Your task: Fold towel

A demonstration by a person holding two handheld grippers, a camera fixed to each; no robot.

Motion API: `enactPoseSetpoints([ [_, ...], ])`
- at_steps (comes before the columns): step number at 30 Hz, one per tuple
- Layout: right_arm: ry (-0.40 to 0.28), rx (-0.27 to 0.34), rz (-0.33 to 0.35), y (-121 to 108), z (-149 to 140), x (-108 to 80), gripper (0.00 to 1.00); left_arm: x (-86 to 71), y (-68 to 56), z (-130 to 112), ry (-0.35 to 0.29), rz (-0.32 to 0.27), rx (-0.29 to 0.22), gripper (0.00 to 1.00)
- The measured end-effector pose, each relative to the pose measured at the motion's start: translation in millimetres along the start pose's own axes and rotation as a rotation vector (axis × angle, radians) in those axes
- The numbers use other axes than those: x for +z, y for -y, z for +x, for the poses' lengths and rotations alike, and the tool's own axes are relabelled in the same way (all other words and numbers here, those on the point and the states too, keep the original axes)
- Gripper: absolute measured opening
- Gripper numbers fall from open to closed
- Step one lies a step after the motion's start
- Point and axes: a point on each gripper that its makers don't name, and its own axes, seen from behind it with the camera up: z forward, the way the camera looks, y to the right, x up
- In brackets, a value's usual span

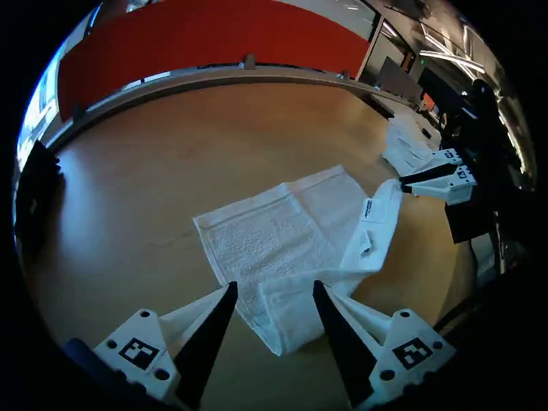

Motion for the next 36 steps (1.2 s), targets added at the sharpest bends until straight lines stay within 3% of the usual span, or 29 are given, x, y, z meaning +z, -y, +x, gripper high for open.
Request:
enactPoseSetpoints([
  [18, 0.009, 0.009, 0.005, 0, -4, 3.8, 0.10, 36.5, -11.2, -13, 0.051, -0.064, 0.099, 0.77],
  [26, 0.009, 0.013, 0.006, -1, -6, 2.1, 0.10, 43.6, -12.9, -19, 0.068, -0.068, 0.123, 0.66],
  [36, 0.011, 0.013, 0.009, -1, -7, 4.1, 0.10, 46.9, -8.8, -20, 0.072, -0.052, 0.126, 0.66],
])
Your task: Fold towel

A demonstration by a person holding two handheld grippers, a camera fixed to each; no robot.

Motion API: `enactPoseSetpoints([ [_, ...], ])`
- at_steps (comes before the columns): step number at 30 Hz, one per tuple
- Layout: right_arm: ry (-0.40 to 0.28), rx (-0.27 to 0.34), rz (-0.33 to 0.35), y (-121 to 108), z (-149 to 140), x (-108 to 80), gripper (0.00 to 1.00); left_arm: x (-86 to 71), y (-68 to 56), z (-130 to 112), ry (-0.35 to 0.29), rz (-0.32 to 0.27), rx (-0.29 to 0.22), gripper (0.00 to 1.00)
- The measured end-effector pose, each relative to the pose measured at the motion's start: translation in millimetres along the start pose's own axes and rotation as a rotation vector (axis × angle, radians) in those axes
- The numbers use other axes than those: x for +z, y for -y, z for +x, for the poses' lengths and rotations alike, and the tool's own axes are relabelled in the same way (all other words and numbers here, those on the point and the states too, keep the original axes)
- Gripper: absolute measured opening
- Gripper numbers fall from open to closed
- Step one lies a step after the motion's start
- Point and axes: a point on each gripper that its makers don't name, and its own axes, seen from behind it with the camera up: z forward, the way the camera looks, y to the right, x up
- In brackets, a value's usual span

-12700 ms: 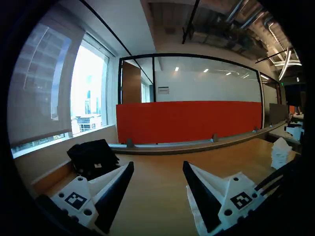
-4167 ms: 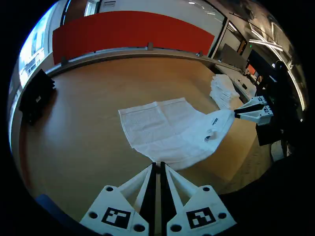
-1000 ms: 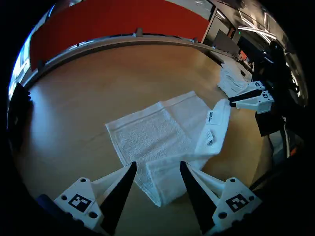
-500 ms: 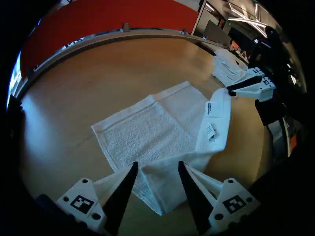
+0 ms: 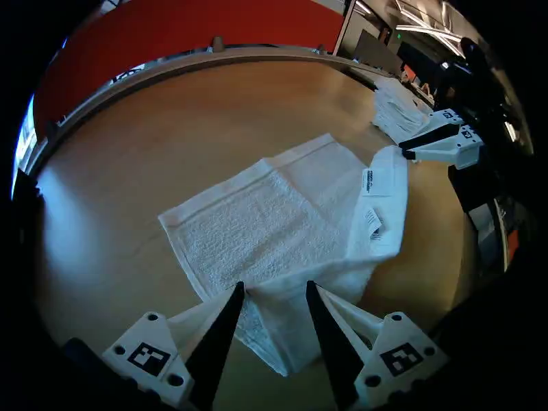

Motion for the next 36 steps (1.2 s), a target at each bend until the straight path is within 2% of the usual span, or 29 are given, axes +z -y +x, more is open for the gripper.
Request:
enactPoseSetpoints([
  [6, 0.000, 0.001, 0.000, 0, 0, 0.3, 0.10, 1.4, -0.8, -3, 0.007, -0.007, -0.001, 0.66],
  [14, -0.004, 0.005, -0.001, 1, 2, -0.9, 0.10, 1.2, -0.1, -5, 0.013, -0.005, 0.008, 0.47],
  [18, -0.006, 0.004, -0.002, 1, 3, -0.6, 0.10, 4.3, 5.5, -7, 0.021, 0.018, 0.015, 0.22],
  [20, -0.007, 0.004, -0.003, 1, 3, -0.5, 0.10, 3.1, 8.9, -7, 0.019, 0.037, 0.019, 0.16],
  [30, -0.008, 0.005, -0.003, 0, 3, -0.3, 0.10, 5.1, 5.8, -8, 0.028, 0.027, 0.034, 0.15],
  [36, -0.011, 0.005, 0.000, 1, 3, -0.7, 0.10, 5.1, 4.3, -11, 0.032, 0.030, 0.092, 0.12],
])
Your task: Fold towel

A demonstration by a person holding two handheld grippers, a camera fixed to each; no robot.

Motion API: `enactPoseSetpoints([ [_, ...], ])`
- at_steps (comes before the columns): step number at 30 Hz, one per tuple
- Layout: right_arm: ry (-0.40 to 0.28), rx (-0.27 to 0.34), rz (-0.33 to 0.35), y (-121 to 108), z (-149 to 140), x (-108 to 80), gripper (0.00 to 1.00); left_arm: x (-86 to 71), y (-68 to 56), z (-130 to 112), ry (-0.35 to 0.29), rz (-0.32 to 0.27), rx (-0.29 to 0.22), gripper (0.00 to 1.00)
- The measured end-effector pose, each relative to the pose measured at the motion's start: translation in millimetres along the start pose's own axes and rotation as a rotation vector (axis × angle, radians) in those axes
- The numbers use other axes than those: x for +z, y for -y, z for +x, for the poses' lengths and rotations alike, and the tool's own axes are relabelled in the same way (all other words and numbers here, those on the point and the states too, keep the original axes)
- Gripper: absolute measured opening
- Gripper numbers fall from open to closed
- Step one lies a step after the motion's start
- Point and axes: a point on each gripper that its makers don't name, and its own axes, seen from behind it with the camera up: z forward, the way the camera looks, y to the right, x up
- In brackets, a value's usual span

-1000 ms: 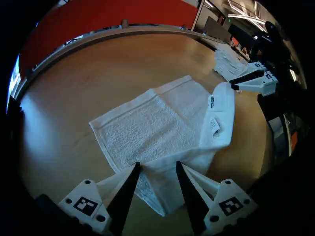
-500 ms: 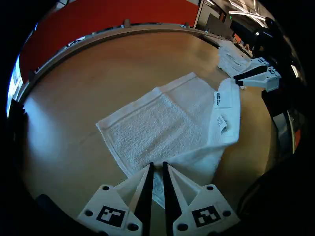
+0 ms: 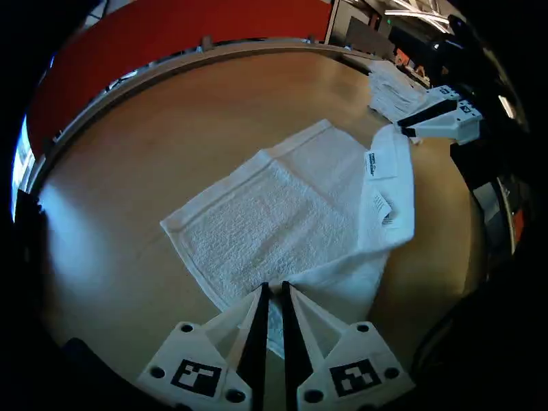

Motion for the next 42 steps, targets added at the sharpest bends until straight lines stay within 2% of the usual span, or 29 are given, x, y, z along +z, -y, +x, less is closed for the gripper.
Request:
enactPoseSetpoints([
  [4, -0.001, -0.001, 0.002, 0, 0, -0.3, 0.10, -0.2, -1.7, 0, 0.003, 0.002, 0.019, 0.09],
  [11, -0.005, -0.002, 0.004, 0, 1, -0.5, 0.10, 1.6, -1.5, 0, 0.009, 0.004, 0.008, 0.06],
  [15, -0.007, -0.002, 0.006, 1, 1, -1.0, 0.10, -1.8, 8.5, 4, -0.004, 0.059, -0.001, 0.01],
  [21, -0.012, 0.000, 0.005, 1, 3, -2.6, 0.10, -3.7, 1.0, 1, -0.003, 0.030, -0.014, 0.01],
  [27, -0.015, 0.001, 0.004, 2, 3, -4.9, 0.10, -12.5, 0.6, 10, -0.031, 0.031, -0.037, 0.01],
  [42, -0.044, 0.004, -0.011, -2, 17, -10.2, 0.10, -47.9, 16.2, 33, -0.113, 0.063, -0.101, 0.01],
])
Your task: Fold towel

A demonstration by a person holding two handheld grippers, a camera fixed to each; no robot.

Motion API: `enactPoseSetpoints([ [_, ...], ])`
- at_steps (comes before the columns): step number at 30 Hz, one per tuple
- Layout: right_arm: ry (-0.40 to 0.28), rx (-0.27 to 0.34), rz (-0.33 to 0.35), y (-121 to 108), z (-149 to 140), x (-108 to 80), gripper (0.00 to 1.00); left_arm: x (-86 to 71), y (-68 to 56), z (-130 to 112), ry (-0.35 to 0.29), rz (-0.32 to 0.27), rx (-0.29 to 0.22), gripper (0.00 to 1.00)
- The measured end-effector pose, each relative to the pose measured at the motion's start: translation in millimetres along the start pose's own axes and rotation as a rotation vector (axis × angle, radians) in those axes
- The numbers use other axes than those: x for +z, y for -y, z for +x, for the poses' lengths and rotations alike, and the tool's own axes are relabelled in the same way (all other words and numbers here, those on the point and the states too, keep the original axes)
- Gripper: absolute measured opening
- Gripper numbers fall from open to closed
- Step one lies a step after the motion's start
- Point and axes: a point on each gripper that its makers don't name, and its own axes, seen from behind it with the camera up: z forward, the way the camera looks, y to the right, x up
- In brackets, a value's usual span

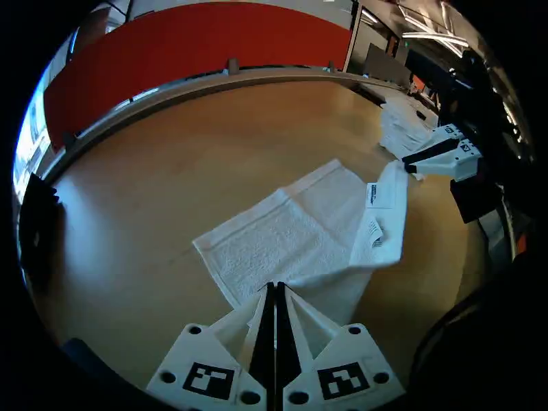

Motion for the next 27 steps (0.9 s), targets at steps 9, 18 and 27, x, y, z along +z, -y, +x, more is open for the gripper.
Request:
enactPoseSetpoints([
  [9, -0.014, 0.008, -0.026, -9, 8, -2.4, 0.10, -13.7, 23.0, 26, -0.062, 0.045, -0.029, 0.01],
  [18, -0.016, 0.011, -0.048, -17, 12, 0.6, 0.10, -16.1, 43.7, 47, -0.112, 0.086, -0.032, 0.01],
  [27, -0.012, 0.020, -0.064, -23, 13, 2.4, 0.10, -14.8, 48.9, 61, -0.159, 0.101, -0.044, 0.01],
])
